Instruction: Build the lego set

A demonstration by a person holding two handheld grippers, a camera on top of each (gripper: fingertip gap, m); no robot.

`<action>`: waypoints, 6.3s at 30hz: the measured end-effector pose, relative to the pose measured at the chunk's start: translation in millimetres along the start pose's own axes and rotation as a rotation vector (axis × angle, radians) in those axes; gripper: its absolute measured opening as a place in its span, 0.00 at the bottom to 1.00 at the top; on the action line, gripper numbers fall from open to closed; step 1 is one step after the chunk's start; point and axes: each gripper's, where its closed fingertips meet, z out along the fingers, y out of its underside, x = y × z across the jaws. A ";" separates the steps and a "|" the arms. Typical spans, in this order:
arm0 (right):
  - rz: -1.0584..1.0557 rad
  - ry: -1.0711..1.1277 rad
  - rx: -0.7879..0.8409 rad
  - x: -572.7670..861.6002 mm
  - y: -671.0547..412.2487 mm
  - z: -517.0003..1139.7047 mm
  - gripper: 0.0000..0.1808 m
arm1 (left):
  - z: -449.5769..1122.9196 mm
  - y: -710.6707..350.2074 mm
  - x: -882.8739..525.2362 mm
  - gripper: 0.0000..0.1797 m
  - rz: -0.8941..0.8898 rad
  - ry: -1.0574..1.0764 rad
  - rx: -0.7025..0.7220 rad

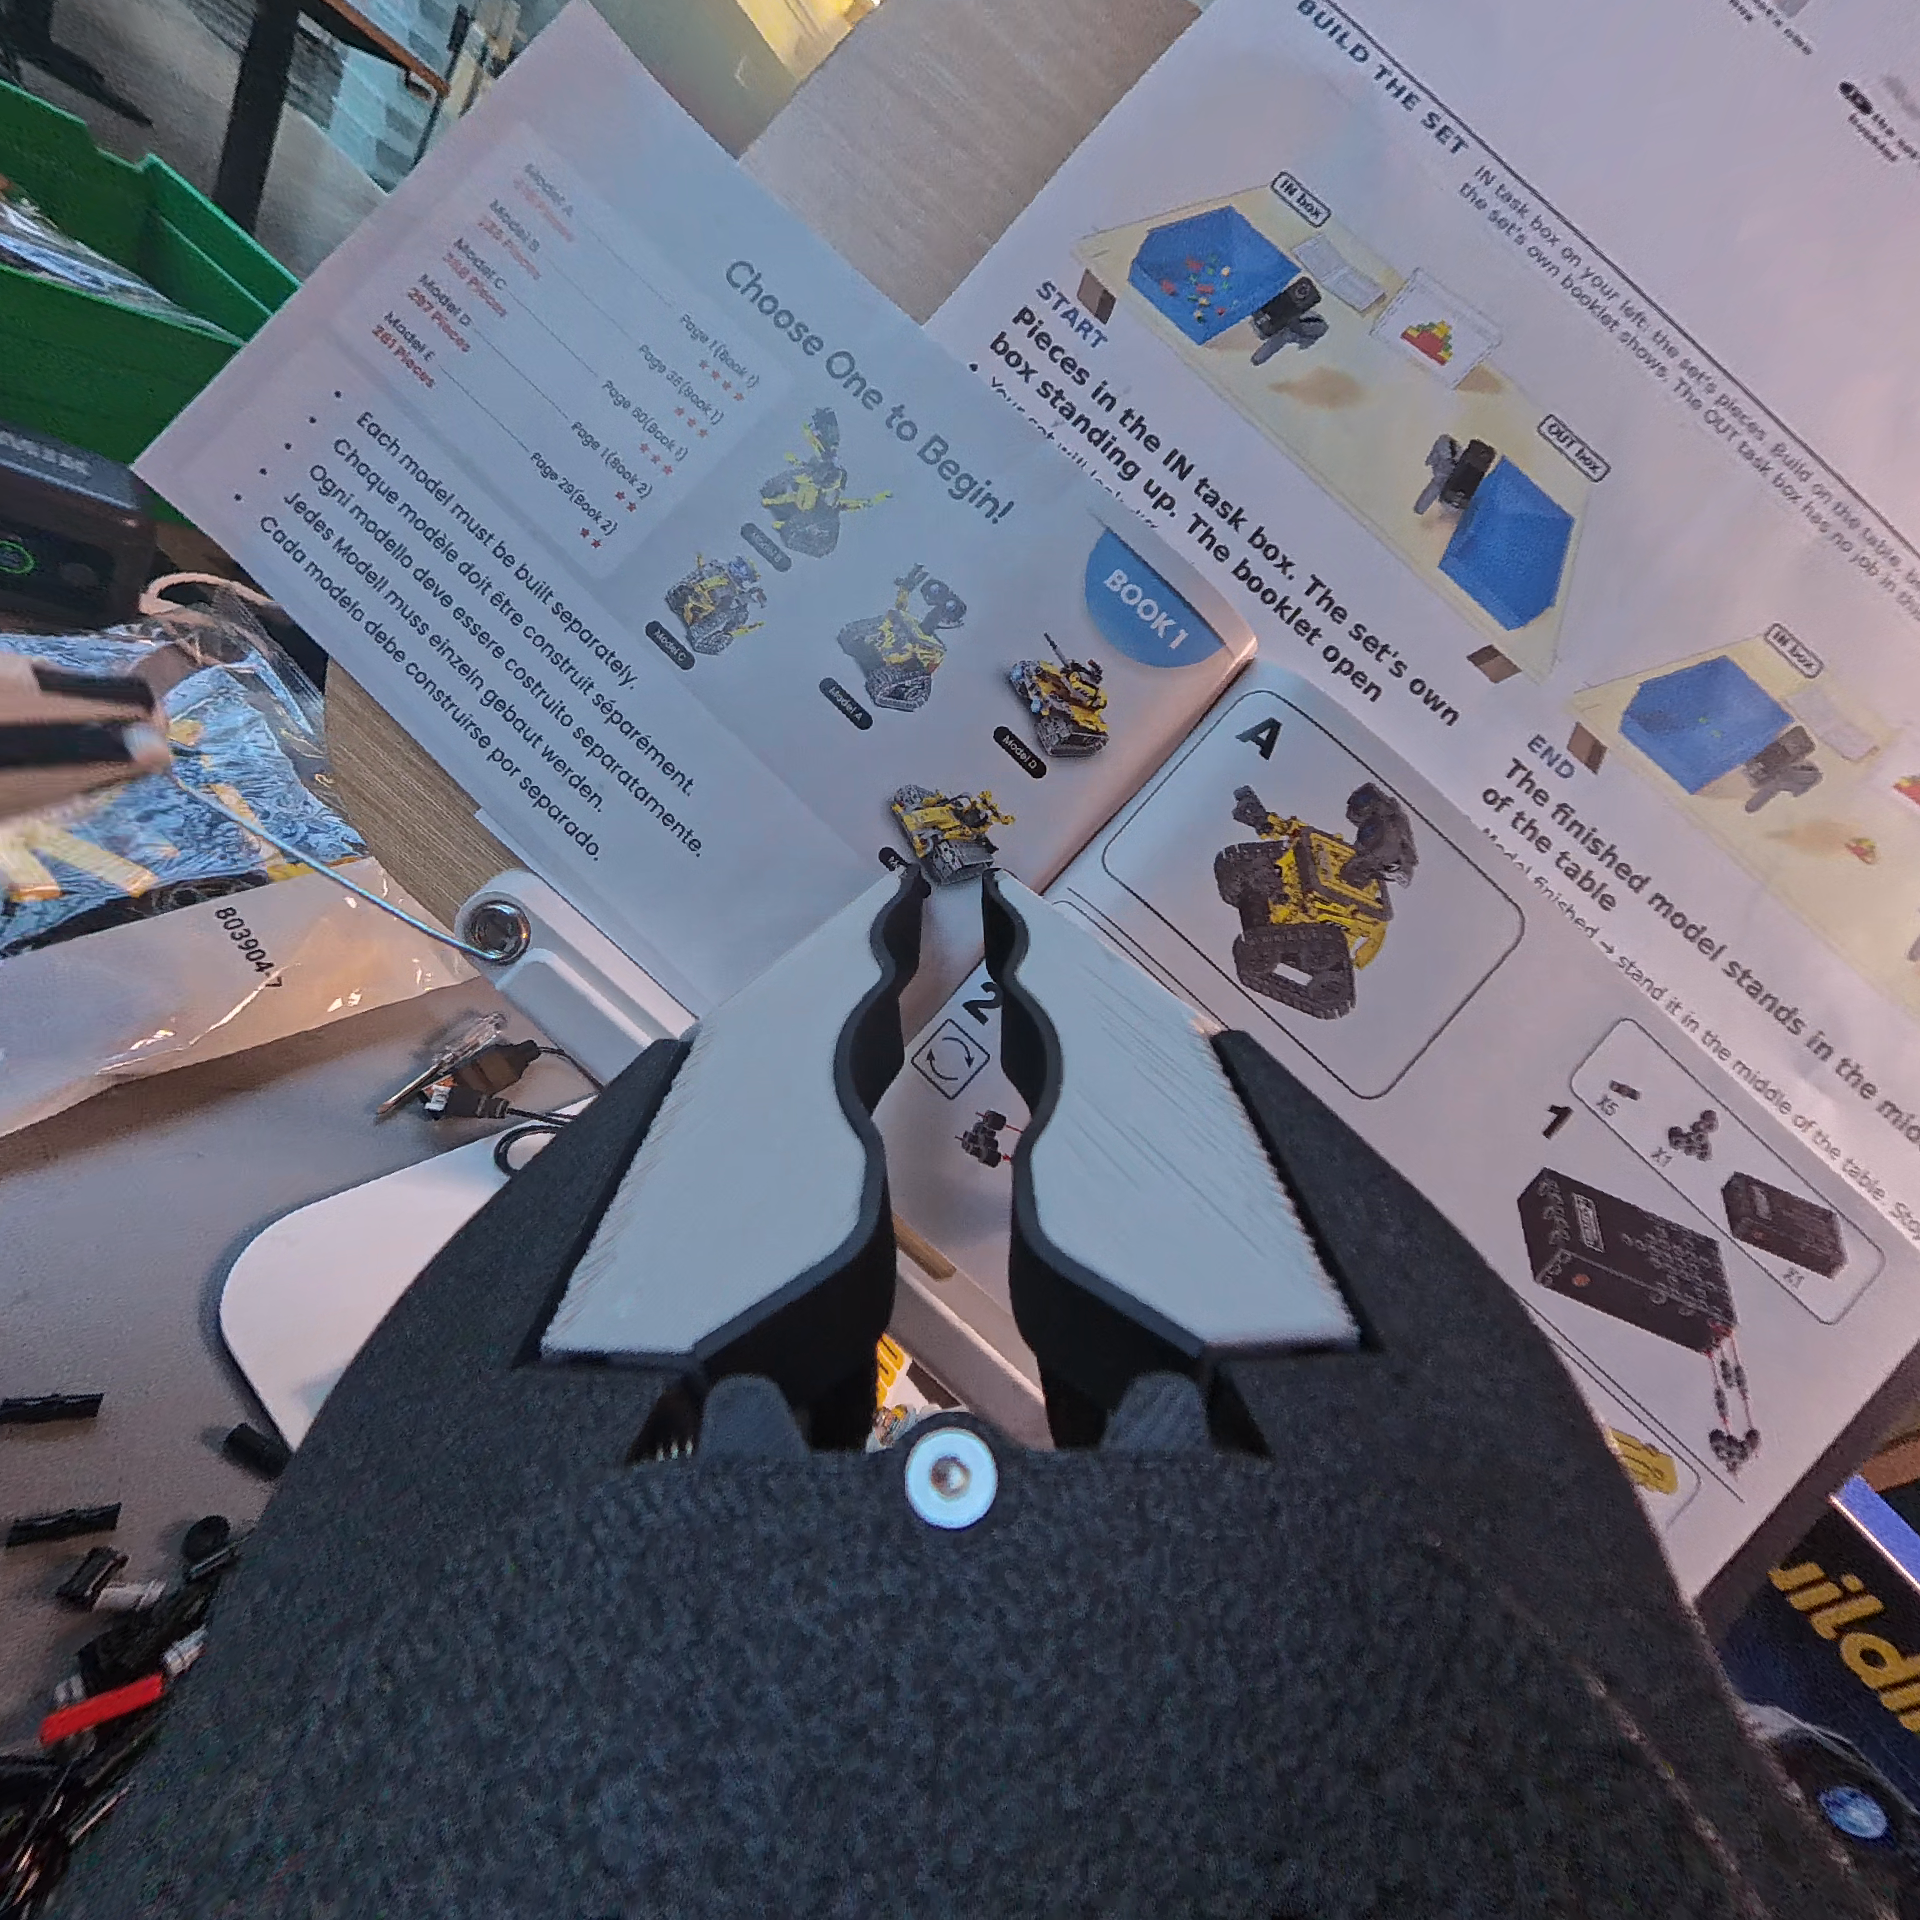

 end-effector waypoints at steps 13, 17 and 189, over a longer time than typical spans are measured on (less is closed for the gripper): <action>-0.005 0.010 -0.002 -1.1 -0.4 -0.9 0.05 | 82.1 100.3 85.1 0.00 1.465 0.054 -0.662; -0.009 -0.025 0.004 -5.1 0.3 -8.7 0.11 | 81.2 112.7 87.9 0.11 1.546 0.074 -0.621; 0.224 -0.659 -0.085 -110.2 87.1 -241.1 0.18 | -45.2 -92.0 -127.5 0.02 1.266 -0.643 -0.806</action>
